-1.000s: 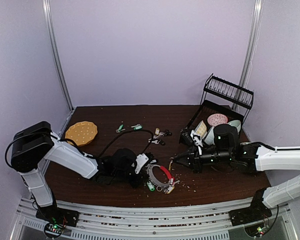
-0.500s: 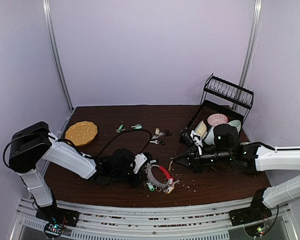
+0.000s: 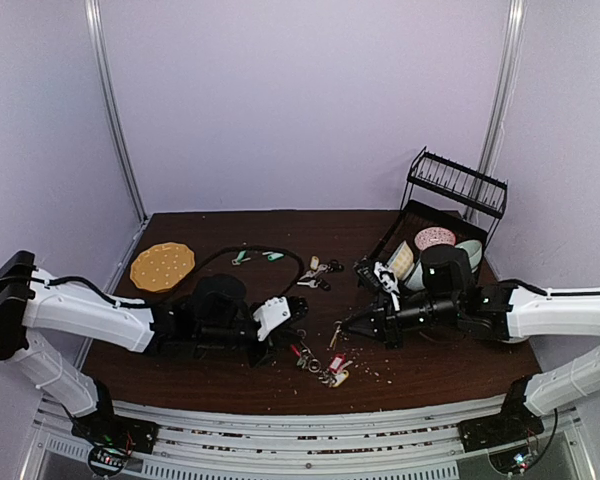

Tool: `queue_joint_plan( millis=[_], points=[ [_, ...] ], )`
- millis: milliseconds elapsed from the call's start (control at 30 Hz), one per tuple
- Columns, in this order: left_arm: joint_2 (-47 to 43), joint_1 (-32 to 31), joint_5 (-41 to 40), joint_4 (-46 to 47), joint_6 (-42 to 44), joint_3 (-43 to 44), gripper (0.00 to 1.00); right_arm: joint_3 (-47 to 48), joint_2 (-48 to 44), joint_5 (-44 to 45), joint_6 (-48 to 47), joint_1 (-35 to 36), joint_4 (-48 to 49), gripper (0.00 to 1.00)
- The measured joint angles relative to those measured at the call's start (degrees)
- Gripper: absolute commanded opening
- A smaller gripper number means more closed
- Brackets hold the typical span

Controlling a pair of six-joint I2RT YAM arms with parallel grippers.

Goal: Put the keys on the keyring

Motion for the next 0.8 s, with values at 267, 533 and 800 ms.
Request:
queue_joint_plan(
  millis=[267,533,800],
  points=[
    [-4.28,-0.5,4.74,-5.18,8.72,2.67,0.0,0.76,-0.96,-0.26,-1.33,0.81,-0.42,0.0],
    [-4.9,-0.5,11.3,-6.54,12.7,3.54,0.0,0.76,-0.94,-1.25,-1.68,0.81,-1.09,0.0],
    [-3.61,-0.07,10.56,-4.13,16.96,3.58,0.0,0.68,-1.77,0.66,-1.88,0.81,-2.49,0.0]
  ],
)
